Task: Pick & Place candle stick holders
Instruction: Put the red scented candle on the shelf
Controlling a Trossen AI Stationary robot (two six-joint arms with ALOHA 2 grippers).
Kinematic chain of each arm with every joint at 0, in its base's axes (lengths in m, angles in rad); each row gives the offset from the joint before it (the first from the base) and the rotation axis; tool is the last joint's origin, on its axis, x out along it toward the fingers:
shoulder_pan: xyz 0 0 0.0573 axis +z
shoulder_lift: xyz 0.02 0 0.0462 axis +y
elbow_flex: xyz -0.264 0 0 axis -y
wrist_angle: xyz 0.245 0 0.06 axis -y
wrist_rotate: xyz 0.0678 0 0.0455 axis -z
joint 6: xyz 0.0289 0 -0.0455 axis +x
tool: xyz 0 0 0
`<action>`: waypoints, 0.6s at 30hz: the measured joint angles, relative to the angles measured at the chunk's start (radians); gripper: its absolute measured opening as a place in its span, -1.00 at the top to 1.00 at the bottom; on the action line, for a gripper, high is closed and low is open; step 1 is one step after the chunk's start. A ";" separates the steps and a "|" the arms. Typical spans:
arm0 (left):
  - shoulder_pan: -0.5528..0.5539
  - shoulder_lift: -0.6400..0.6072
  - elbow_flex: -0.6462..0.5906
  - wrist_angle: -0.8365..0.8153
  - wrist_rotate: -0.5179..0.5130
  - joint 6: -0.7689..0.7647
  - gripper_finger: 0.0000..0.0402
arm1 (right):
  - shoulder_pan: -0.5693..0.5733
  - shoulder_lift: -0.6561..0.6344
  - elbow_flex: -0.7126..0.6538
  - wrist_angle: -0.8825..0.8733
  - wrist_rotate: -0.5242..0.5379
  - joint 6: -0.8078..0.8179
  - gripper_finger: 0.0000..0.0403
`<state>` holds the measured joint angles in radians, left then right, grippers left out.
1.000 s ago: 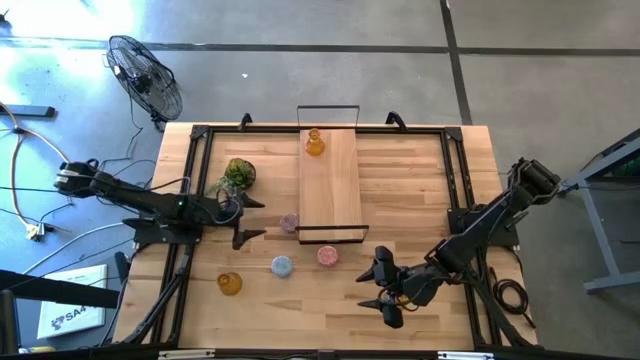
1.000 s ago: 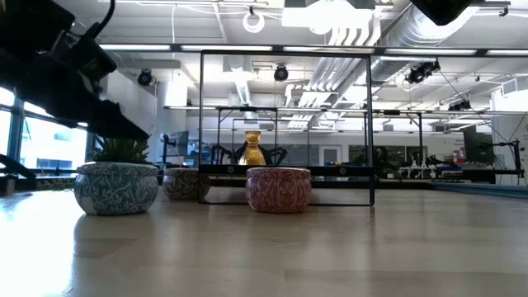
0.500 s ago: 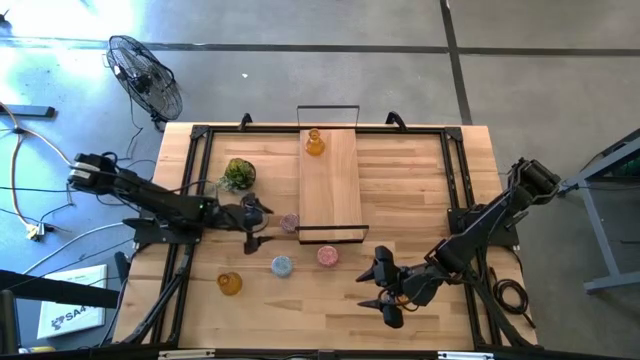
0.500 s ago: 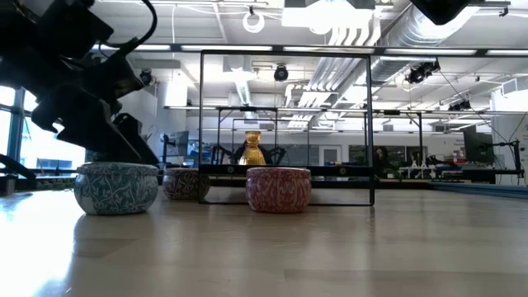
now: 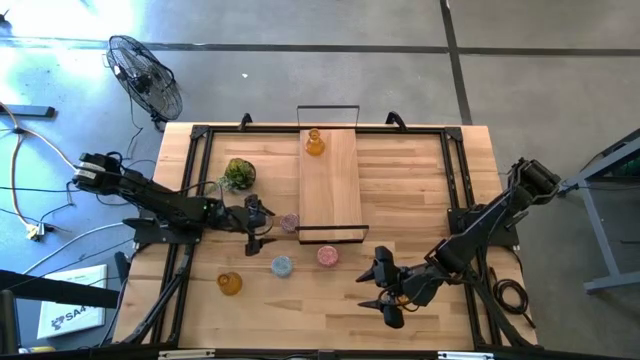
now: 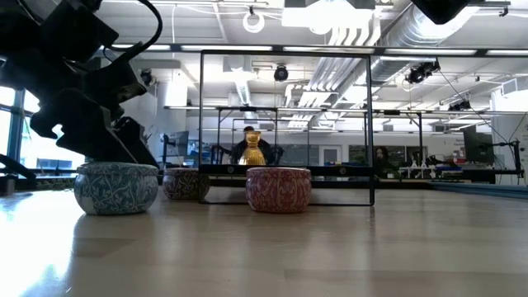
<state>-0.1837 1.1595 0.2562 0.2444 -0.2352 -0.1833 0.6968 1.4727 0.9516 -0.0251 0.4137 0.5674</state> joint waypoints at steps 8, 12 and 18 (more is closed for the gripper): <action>0.000 0.000 0.001 0.069 -0.086 0.019 -0.96 | 0.000 0.000 0.000 0.000 0.003 -0.008 -0.39; 0.000 0.000 0.001 0.075 -0.096 0.023 -0.97 | 0.000 0.000 0.000 0.000 0.003 -0.010 -0.39; 0.000 0.000 0.001 0.099 -0.085 -0.031 -0.97 | 0.000 0.000 0.000 0.000 0.003 -0.011 -0.39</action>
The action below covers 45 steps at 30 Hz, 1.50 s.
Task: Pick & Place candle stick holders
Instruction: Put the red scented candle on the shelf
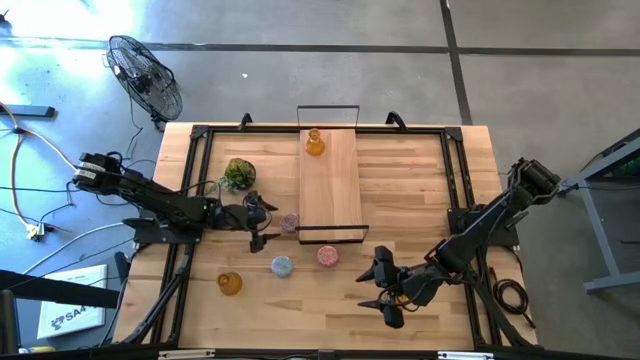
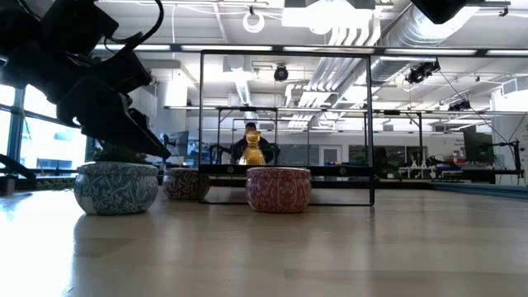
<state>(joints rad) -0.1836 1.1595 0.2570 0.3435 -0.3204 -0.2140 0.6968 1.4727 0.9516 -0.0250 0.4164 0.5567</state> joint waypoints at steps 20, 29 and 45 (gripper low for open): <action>0.001 0.239 0.219 -0.179 -0.001 0.027 -0.97 | 0.000 0.000 0.000 0.000 -0.006 -0.016 -0.39; 0.029 0.317 0.272 -0.216 -0.005 0.053 -0.97 | 0.000 0.000 0.000 0.000 -0.015 -0.016 -0.39; 0.092 0.365 0.272 -0.145 0.084 0.058 -0.96 | 0.000 0.000 0.000 0.000 -0.005 -0.019 -0.39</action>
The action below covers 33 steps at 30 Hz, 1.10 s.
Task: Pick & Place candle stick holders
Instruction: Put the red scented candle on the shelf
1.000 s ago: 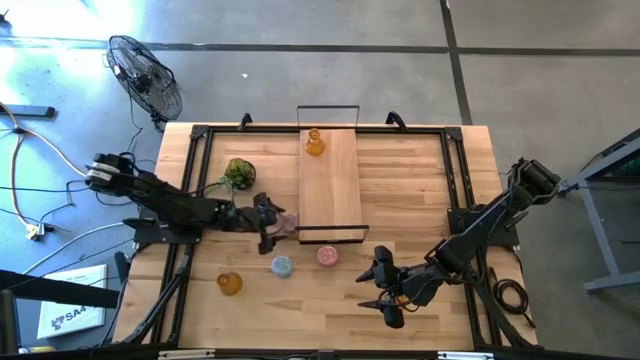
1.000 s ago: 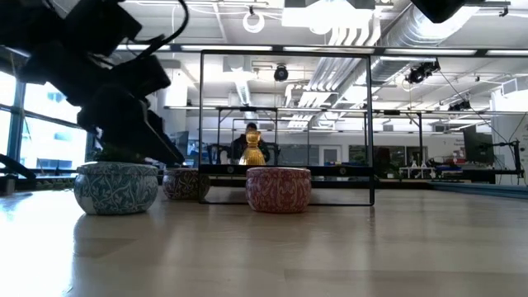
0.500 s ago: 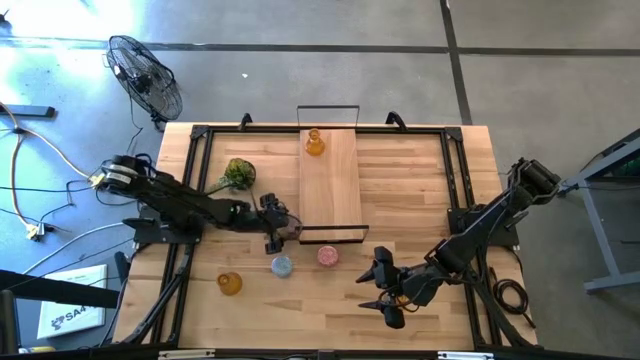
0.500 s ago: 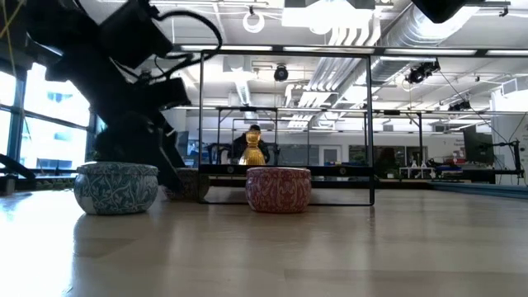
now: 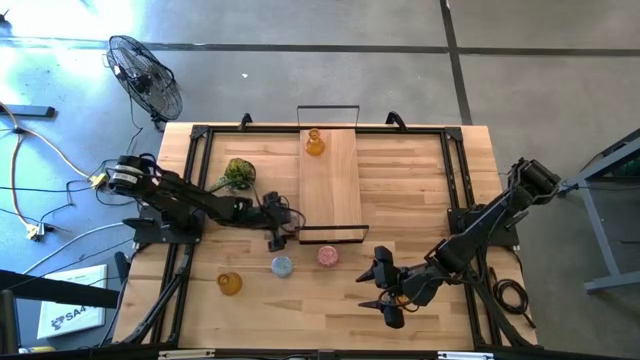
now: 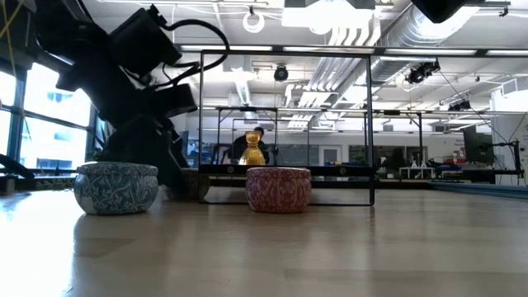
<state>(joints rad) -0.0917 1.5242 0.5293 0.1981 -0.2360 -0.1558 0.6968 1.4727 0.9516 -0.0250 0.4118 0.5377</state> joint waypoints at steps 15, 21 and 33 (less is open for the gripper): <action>0.000 0.000 0.000 0.006 0.032 0.020 -0.42 | 0.000 0.000 0.000 0.000 0.001 0.003 -0.39; 0.000 -0.004 0.004 -0.054 0.030 -0.057 -0.42 | 0.000 0.000 0.000 0.000 0.001 0.003 -0.39; -0.093 -0.016 0.159 -0.484 -0.132 -0.162 -0.42 | 0.000 0.000 0.000 0.000 0.001 0.010 -0.39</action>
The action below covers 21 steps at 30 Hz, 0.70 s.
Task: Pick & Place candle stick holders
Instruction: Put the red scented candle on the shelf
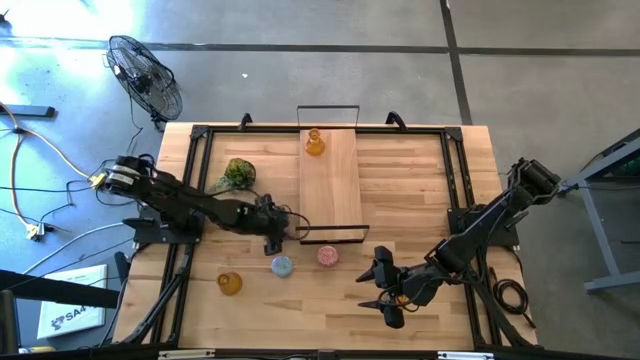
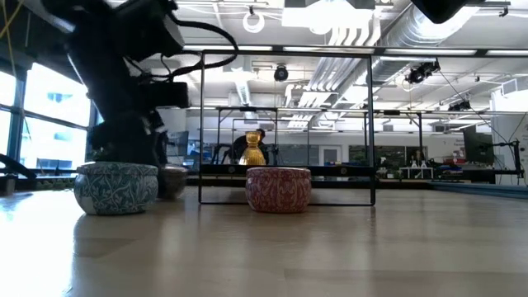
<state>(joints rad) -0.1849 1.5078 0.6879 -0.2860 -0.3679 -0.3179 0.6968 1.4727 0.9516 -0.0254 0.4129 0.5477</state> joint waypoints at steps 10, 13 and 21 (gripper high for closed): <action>-0.099 0.001 0.277 -0.448 -0.213 -0.042 -0.42 | 0.017 0.000 0.000 0.000 0.008 0.017 -0.39; -0.115 0.000 0.324 -0.526 -0.274 -0.054 -0.42 | 0.032 0.000 0.000 0.000 0.028 0.021 -0.39; -0.123 0.000 0.411 -0.587 -0.358 0.049 -0.42 | 0.061 0.000 0.000 0.000 0.079 0.021 -0.39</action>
<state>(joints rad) -0.3077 1.5082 1.0991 -0.8733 -0.7260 -0.2689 0.7582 1.4727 0.9516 -0.0250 0.4916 0.5686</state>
